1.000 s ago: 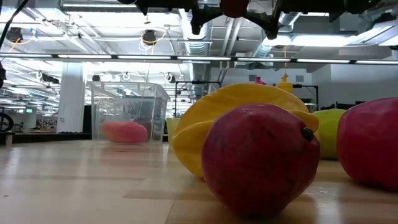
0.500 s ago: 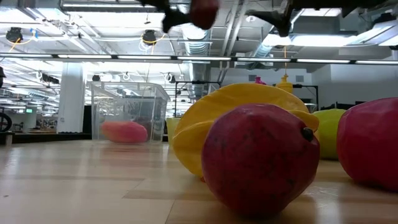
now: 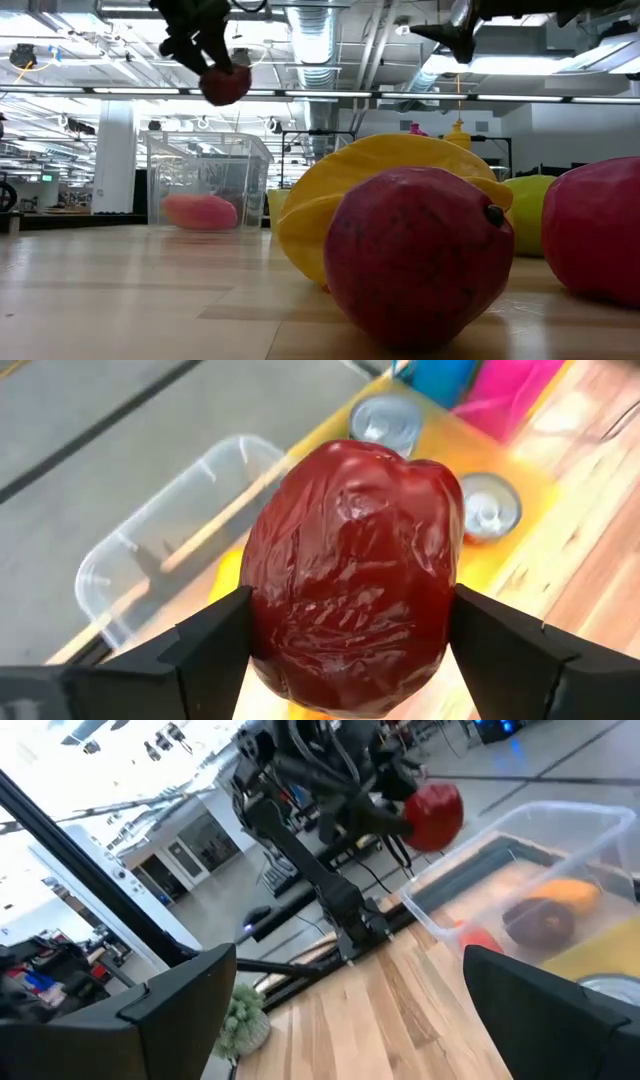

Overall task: Pick & Place Food Item
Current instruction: Put the red apple into the transparent container

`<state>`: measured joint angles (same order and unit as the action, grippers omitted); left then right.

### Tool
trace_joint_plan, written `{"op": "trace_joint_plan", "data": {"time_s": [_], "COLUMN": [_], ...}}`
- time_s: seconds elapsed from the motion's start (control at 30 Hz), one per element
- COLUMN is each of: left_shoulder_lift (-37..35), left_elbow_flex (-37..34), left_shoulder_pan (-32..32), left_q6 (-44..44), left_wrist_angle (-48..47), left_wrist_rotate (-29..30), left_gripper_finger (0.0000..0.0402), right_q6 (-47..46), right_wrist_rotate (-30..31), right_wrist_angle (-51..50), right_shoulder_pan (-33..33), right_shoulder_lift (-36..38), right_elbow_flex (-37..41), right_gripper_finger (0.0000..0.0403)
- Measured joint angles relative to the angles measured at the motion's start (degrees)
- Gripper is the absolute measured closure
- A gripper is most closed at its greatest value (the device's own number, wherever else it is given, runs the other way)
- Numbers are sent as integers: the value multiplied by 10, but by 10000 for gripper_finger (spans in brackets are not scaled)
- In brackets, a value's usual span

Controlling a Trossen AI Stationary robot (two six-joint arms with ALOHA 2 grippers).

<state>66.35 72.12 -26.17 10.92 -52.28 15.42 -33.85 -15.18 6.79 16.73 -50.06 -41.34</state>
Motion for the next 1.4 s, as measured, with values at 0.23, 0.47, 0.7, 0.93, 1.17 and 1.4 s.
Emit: {"op": "trace_joint_plan", "data": {"time_s": [0.23, 0.47, 0.7, 0.93, 1.17, 1.4], "left_shoulder_lift": [35, 65, 77, 72, 72, 72], "left_elbow_flex": [0, 0, -42, -88, -112, -116], "left_shoulder_pan": [-11, -24, -45, -62, -62, -62], "left_q6": [0, -5, -6, -3, -19, -19], "left_wrist_angle": [-47, -60, -57, -45, 11, 7], "left_wrist_rotate": [0, -4, -30, -39, -83, -68], "left_gripper_finger": [111, 110, 110, 110, 110, 110], "right_q6": [0, -2, -2, -2, -2, -2], "right_wrist_rotate": [0, 0, 0, 0, 0, 0], "right_wrist_angle": [5, 4, 3, 3, 3, 3], "right_shoulder_pan": [2, -2, -6, -6, -5, -5], "right_shoulder_lift": [-10, -13, -13, -13, -13, -13], "right_elbow_flex": [0, 0, 0, 0, 0, 0], "right_gripper_finger": [22, 22, 22, 22, 22, 22]}}
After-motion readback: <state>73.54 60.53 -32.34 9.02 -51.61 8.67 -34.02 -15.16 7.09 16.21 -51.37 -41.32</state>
